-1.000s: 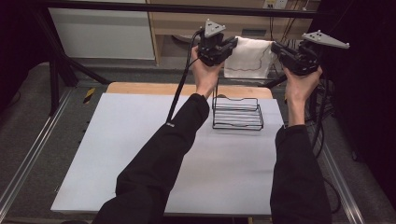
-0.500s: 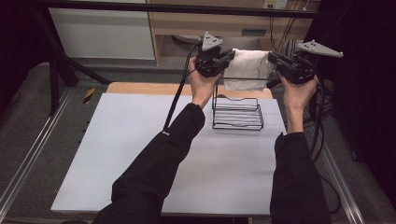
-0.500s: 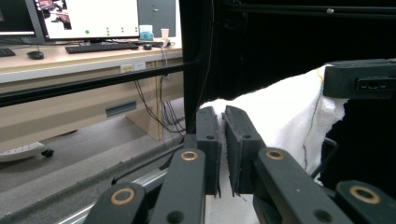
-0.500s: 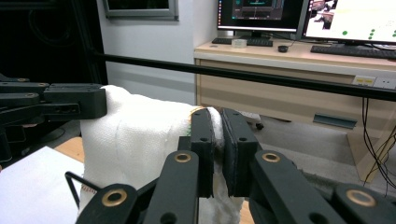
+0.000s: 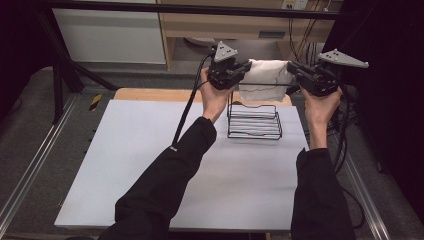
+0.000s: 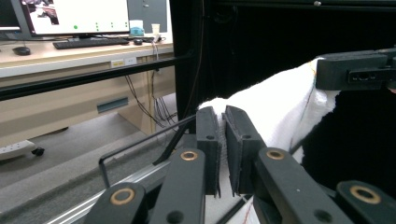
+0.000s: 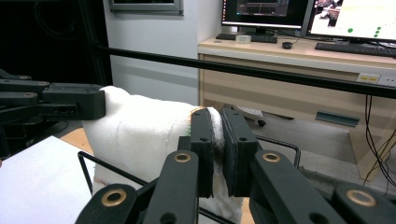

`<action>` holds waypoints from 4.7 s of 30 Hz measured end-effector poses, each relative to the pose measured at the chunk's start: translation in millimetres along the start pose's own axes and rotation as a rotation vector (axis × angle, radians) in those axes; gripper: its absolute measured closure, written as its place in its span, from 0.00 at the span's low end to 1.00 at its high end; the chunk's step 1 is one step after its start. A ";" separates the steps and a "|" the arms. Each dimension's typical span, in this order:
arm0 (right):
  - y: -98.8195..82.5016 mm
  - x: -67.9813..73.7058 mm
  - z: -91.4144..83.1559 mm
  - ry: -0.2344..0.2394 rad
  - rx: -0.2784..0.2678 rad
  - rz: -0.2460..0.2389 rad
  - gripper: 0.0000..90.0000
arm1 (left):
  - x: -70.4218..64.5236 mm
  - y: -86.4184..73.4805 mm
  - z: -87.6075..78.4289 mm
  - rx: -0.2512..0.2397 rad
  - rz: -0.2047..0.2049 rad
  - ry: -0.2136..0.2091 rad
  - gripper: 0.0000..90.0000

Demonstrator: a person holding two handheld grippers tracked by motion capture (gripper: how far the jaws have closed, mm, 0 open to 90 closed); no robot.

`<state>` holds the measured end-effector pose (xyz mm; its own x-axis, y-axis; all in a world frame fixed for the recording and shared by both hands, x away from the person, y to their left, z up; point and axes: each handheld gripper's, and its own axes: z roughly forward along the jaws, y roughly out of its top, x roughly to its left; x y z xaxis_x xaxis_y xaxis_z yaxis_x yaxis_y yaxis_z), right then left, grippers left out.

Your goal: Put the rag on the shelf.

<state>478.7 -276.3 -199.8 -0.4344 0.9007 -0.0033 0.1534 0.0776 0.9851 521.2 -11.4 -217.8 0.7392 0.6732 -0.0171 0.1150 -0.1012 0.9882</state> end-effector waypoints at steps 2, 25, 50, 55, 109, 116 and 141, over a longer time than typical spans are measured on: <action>-0.5 0.0 -2.5 -0.001 0.000 -0.003 0.93 | -1.9 0.1 -0.7 0.000 0.008 -0.003 0.93; -28.0 12.8 -26.7 0.052 0.041 -0.025 0.92 | -17.9 -19.6 -24.6 0.084 0.038 -0.052 0.93; -49.9 10.2 -28.0 0.087 0.039 -0.029 0.92 | -10.8 18.8 2.8 0.217 -0.019 -0.034 0.99; -50.7 10.5 -28.3 0.087 0.043 -0.031 0.92 | -14.2 11.7 -2.7 0.231 0.002 -0.056 0.99; -79.0 15.6 -9.8 0.071 0.127 0.028 0.89 | -15.6 -43.2 -14.6 0.251 0.039 -0.074 0.95; -72.4 25.4 -22.0 0.103 0.120 0.031 0.69 | -8.1 -47.1 -37.8 0.277 0.027 -0.073 0.80; -129.5 61.5 -21.9 0.241 0.234 0.071 0.03 | 52.7 -147.0 -163.1 0.395 -0.034 0.005 0.14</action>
<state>412.7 -240.3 -323.8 -0.6083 0.7826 0.1323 0.3781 0.1391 0.9153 435.1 158.4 -339.2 0.7277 0.6843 -0.0472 0.3863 -0.3519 0.8526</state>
